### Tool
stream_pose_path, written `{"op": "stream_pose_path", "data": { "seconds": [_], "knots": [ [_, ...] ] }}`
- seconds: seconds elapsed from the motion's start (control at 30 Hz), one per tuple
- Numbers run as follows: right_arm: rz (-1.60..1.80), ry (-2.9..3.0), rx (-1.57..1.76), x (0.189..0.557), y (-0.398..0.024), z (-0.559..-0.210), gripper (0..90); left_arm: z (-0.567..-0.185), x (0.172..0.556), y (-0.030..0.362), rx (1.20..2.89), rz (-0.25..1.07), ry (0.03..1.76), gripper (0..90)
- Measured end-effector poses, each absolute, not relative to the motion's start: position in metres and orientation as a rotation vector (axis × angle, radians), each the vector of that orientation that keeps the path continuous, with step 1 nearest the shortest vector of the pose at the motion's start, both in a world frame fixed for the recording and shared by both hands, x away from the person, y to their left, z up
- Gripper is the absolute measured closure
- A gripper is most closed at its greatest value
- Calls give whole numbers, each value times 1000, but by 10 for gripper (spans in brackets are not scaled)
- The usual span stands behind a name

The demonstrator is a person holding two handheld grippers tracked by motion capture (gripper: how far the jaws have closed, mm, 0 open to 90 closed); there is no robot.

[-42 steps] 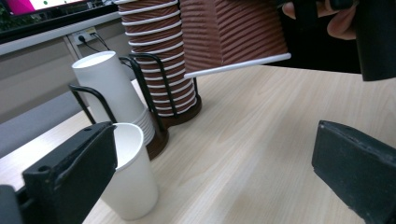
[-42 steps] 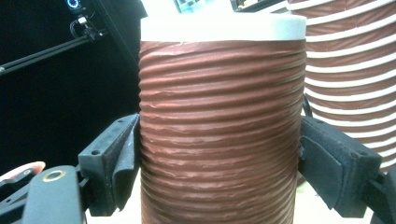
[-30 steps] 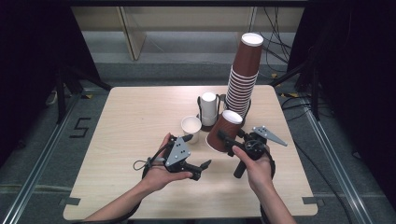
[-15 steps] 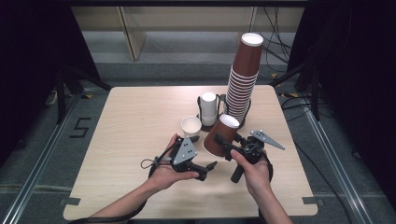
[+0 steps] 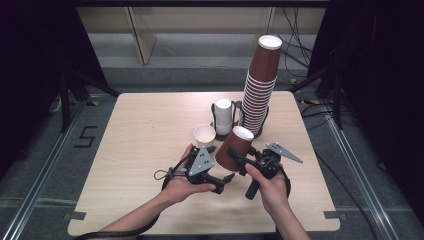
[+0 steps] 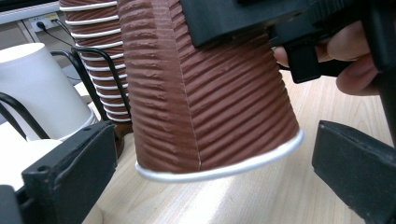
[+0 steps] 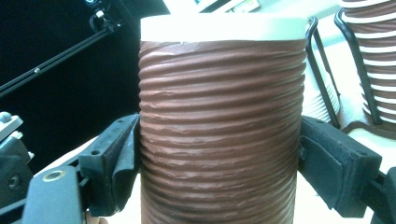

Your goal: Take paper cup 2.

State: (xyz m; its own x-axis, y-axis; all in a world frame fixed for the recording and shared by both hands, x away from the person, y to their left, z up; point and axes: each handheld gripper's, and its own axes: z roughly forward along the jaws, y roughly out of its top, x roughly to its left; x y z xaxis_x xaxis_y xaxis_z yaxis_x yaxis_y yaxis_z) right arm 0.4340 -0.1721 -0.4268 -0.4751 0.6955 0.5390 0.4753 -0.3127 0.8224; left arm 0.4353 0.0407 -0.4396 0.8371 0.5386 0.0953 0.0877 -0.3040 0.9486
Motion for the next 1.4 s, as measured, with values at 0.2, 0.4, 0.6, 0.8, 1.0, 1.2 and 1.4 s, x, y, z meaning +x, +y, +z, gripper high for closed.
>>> {"op": "stream_pose_path", "data": {
  "seconds": [0.2,0.4,0.6,0.8,1.0,1.2,1.4],
  "knots": [
    [1903,1734,1506,432,-170,-426,187,-439,436,40,1847,467,478,0],
    [1920,1729,1513,431,-169,-426,187,-440,438,39,1841,454,479,19],
    [1906,1717,1517,430,-170,-426,187,-442,438,37,1837,455,482,43],
    [1908,1709,1524,430,-171,-426,188,-442,439,36,1843,453,489,34],
    [1923,1700,1523,431,-172,-423,188,-440,443,35,1844,444,503,0],
    [1917,1697,1528,431,-173,-423,188,-438,444,33,1843,449,494,0],
    [1931,1710,1532,430,-170,-426,188,-437,445,32,1846,442,492,0]
  ]
}}
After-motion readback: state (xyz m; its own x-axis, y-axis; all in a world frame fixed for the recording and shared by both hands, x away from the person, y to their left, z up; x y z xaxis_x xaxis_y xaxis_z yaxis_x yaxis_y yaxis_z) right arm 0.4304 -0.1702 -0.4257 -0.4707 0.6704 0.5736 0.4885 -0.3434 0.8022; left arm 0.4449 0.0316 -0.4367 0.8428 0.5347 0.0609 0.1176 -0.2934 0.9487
